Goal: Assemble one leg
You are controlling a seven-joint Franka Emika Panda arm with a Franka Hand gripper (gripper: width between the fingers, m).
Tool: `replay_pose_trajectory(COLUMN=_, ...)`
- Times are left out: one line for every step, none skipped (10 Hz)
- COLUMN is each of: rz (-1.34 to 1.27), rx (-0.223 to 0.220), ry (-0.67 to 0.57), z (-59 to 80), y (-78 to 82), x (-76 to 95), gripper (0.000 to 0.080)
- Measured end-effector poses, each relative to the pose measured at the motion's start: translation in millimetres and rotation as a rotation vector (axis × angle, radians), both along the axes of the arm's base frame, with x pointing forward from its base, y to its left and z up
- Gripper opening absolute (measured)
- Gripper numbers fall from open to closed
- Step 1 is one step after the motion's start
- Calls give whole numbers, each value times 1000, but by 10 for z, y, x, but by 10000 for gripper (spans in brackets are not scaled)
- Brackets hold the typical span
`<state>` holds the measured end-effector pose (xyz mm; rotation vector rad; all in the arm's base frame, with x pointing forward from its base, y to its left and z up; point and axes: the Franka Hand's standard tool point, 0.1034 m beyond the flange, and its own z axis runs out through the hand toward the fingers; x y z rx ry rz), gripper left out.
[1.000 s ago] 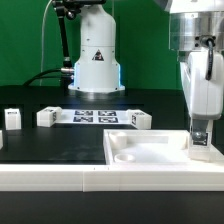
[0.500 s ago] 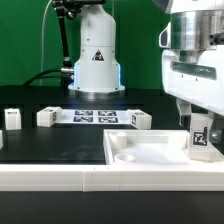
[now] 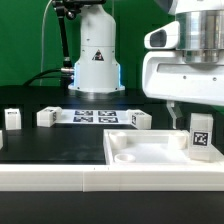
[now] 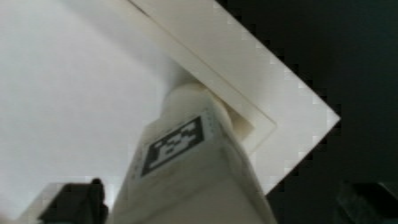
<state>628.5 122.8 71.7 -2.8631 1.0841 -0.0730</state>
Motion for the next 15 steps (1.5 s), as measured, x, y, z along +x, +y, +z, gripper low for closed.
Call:
replay_pose_trajectory(rz=107, rx=-7, ry=-5, z=-2, y=30, x=-7, gripper=649)
replay_pose_trajectory(rz=206, rx=-19, ry=-11, z=3, y=64, x=-12, gripper=649)
replay_pose_trajectory(rz=277, rx=-24, ry=-25, z=6, y=88, x=-9, gripper=649)
replay_pose_trajectory(rz=352, rx=-30, ry=-30, z=0, y=77, x=-22, gripper=649)
replay_pose_trajectory(rz=412, rx=-35, ry=-32, z=2, y=67, x=-29, gripper=649)
replay_pose_trajectory(rz=445, rx=-38, ry=-34, z=3, y=55, x=-27, gripper=649)
replay_pose_trajectory(rz=508, rx=-43, ry=-38, z=3, y=30, x=-22, gripper=649)
replay_pose_trajectory(rz=512, rx=-44, ry=-38, z=2, y=15, x=-19, gripper=649)
replay_pose_trajectory(rz=509, rx=-43, ry=-37, z=-3, y=18, x=-22, gripper=649)
replay_pose_trajectory(rz=509, rx=-44, ry=-37, z=-5, y=16, x=-22, gripper=649)
replay_pose_trajectory(rz=509, rx=-44, ry=-37, z=-7, y=14, x=-22, gripper=561)
replay_pose_trajectory(rz=508, rx=-44, ry=-36, z=-8, y=13, x=-23, gripper=416)
replay_pose_trajectory(rz=508, rx=-44, ry=-36, z=-11, y=5, x=-23, gripper=290)
replay_pose_trajectory(rz=507, rx=-44, ry=-35, z=-12, y=0, x=-23, gripper=290)
replay_pose_trajectory(rz=500, rx=-44, ry=-35, z=-14, y=-3, x=-23, gripper=294)
